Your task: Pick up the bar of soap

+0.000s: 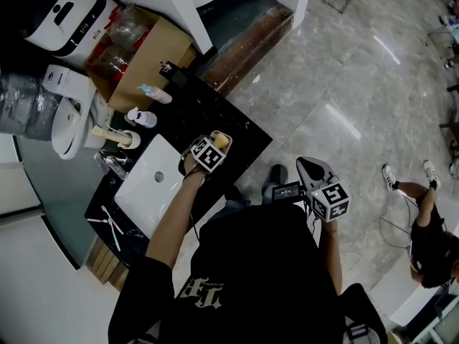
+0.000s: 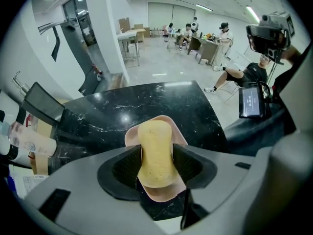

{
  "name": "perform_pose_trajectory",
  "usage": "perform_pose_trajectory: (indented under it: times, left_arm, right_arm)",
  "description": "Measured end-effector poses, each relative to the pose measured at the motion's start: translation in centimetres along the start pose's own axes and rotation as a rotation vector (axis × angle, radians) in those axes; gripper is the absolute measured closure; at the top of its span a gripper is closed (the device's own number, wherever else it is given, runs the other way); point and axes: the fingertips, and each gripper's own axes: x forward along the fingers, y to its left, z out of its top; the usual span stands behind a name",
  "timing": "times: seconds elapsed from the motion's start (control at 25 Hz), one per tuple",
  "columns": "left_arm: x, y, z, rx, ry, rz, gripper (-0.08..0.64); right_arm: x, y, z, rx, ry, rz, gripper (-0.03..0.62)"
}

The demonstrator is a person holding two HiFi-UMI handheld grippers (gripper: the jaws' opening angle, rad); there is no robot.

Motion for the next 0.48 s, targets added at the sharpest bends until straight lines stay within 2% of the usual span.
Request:
perform_pose_trajectory:
  times: [0.48]
  left_arm:
    - [1.4,-0.1,0.1,0.021,0.219,-0.089,0.359]
  right_arm:
    - [-0.7,-1.3,-0.2,0.012,0.013,-0.020,0.581]
